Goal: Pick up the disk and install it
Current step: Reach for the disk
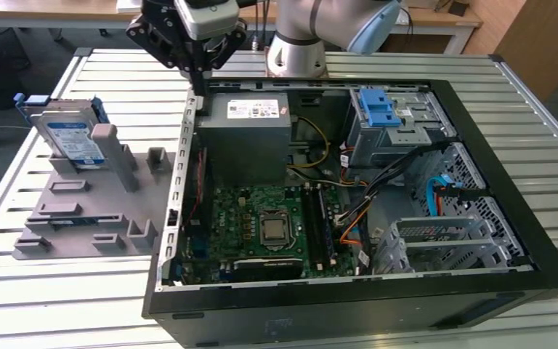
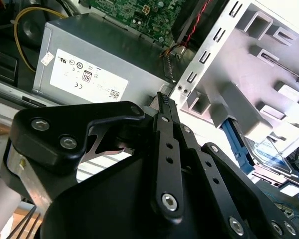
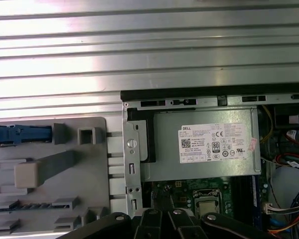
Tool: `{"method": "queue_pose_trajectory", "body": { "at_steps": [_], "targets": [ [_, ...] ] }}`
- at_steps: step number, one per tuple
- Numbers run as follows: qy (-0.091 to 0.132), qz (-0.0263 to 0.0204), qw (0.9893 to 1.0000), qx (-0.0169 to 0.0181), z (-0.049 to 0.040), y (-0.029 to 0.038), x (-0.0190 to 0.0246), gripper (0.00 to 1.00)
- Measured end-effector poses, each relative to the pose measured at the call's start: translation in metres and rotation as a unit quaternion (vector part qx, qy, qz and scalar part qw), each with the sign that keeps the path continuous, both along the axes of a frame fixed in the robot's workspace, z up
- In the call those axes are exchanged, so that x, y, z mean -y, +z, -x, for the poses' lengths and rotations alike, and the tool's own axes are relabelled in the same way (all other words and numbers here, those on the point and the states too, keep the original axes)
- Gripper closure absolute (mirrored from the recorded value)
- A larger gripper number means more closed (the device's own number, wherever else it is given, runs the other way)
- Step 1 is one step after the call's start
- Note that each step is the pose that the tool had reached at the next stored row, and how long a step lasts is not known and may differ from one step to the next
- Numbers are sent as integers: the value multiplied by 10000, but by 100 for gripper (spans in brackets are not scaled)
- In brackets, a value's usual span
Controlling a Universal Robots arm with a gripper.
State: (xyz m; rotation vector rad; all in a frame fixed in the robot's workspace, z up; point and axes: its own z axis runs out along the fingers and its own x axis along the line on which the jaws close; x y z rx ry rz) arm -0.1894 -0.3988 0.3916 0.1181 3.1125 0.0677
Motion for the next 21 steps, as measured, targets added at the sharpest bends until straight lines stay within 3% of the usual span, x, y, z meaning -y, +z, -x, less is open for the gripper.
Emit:
{"method": "queue_pose_trajectory", "body": {
  "at_steps": [21],
  "targets": [
    [0,0,10000,0,195,-8,-73,89]
  ]
}}
